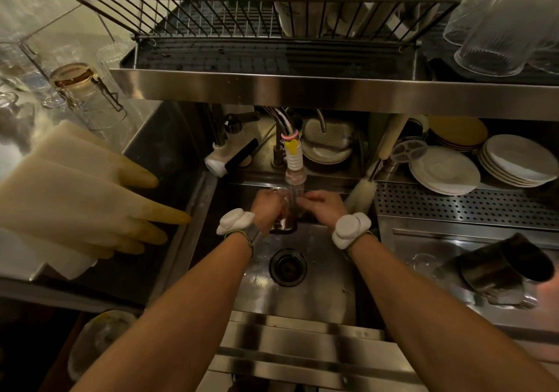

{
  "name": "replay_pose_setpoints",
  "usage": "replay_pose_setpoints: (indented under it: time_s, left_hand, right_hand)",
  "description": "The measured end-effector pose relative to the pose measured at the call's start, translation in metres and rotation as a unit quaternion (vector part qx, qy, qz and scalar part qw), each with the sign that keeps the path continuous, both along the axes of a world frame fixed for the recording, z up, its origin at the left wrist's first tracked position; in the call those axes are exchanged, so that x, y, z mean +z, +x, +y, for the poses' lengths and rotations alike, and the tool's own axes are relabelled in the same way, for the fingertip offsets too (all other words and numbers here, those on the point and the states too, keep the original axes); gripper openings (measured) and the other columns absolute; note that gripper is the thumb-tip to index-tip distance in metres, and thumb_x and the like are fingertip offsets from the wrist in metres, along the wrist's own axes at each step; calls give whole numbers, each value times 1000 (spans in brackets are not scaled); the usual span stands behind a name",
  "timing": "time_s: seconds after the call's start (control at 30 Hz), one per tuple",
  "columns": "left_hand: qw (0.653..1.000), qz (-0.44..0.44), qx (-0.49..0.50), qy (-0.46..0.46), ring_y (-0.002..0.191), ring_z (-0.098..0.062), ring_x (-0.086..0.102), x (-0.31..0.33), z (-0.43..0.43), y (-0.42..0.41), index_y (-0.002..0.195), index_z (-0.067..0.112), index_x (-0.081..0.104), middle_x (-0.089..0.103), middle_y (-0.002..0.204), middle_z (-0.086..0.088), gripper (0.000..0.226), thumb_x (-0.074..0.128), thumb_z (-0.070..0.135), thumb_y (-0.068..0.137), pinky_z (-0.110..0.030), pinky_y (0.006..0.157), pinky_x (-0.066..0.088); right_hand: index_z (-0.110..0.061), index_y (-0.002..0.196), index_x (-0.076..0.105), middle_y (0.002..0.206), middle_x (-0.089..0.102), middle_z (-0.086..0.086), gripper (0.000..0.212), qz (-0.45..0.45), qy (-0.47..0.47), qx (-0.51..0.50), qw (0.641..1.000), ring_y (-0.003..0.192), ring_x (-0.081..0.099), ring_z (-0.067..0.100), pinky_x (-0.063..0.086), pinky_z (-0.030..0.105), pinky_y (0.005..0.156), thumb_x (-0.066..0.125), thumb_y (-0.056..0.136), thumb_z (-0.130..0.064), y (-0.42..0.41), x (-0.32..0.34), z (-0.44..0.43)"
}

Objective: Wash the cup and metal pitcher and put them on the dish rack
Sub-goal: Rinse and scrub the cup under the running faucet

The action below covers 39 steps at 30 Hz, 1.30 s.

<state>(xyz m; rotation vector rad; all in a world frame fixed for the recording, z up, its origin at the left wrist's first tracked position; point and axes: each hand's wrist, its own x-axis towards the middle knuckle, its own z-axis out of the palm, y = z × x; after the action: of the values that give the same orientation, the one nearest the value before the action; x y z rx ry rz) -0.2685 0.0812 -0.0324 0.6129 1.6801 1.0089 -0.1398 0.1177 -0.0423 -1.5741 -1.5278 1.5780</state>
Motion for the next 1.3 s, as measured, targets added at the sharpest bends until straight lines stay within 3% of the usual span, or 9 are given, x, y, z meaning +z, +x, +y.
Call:
replay_pose_setpoints:
  time_s: [0.13, 0.27, 0.43, 0.57, 0.67, 0.8, 0.97, 1.17, 1.3]
  left_hand:
    - [978, -175, 114, 10, 28, -7, 24, 1, 4, -9, 60, 16, 40, 28, 33, 9, 34, 36, 12, 93, -18, 39, 35]
    - [963, -245, 108, 16, 28, -7, 21, 4, 0, -15, 58, 20, 33, 25, 36, 8, 35, 36, 24, 92, -24, 48, 30]
    - [992, -88, 63, -62, 65, -23, 58, 1, 4, -18, 88, 6, 57, 55, 70, -10, 20, 49, 24, 93, -37, 65, 52]
    - [996, -49, -40, -66, 82, -28, 60, -5, 2, -16, 122, 9, 53, 58, 102, -12, 38, 47, 36, 96, -41, 70, 55]
    - [996, -58, -47, -55, 84, -28, 64, -6, -3, -17, 122, 4, 55, 63, 102, -13, 41, 54, 34, 94, -39, 66, 59]
    - [994, -95, -28, -51, 97, -25, 66, -13, -6, -13, 122, 9, 57, 67, 116, -12, 44, 70, 28, 84, -32, 53, 58]
    - [993, 24, 105, -38, 106, -36, 63, -18, 1, -10, 105, 8, 60, 64, 118, -18, 33, 55, 38, 92, -50, 94, 52]
    - [997, -28, 53, -42, 102, -30, 64, -19, -4, -8, 119, 7, 53, 62, 118, -14, 66, 73, 51, 74, -48, 74, 60]
    - [992, 21, 109, -52, 108, -33, 62, -19, -3, -10, 126, 5, 48, 60, 122, -13, 70, 66, 54, 79, -48, 84, 57]
  right_hand:
    - [-7, 148, 25, 149, 39, 14, 87, -6, -124, -10, 992, 132, 44, 30, 41, 35, 102, 68, 82, -43, -2, -8, 2]
    - [-13, 149, 20, 140, 48, 13, 96, 11, -178, 5, 984, 114, 57, 31, 54, 40, 78, 72, 76, -46, -9, -12, 1]
    - [-9, 118, 60, 92, 70, 4, 51, 64, -136, 33, 988, 81, 68, 17, 56, 24, 61, 78, 75, -30, -6, -12, 3]
    - [-8, 113, 66, 100, 72, 12, 53, 91, -163, 0, 983, 89, 69, 25, 56, 32, 70, 74, 74, -43, -11, -12, 8]
    - [-18, 99, 67, 98, 69, 10, 34, 60, -178, 13, 982, 88, 66, 26, 54, 33, 64, 62, 82, -48, -10, -13, 8]
    - [-17, 109, 63, 99, 67, 8, 45, 59, -171, -11, 983, 88, 65, 24, 59, 43, 67, 58, 83, -53, -10, -16, 5]
    - [-11, 131, 47, 113, 66, 14, 96, 96, -189, -25, 977, 91, 69, 28, 57, 37, 56, 74, 54, -61, -21, -14, -3]
    - [-5, 125, 53, 112, 65, 19, 76, 37, -153, -56, 986, 96, 66, 35, 55, 52, 85, 43, 82, -68, -26, -14, 9]
    - [-7, 126, 52, 114, 65, 15, 68, 73, -163, -20, 984, 91, 67, 29, 59, 36, 61, 54, 84, -60, -27, -15, -4]
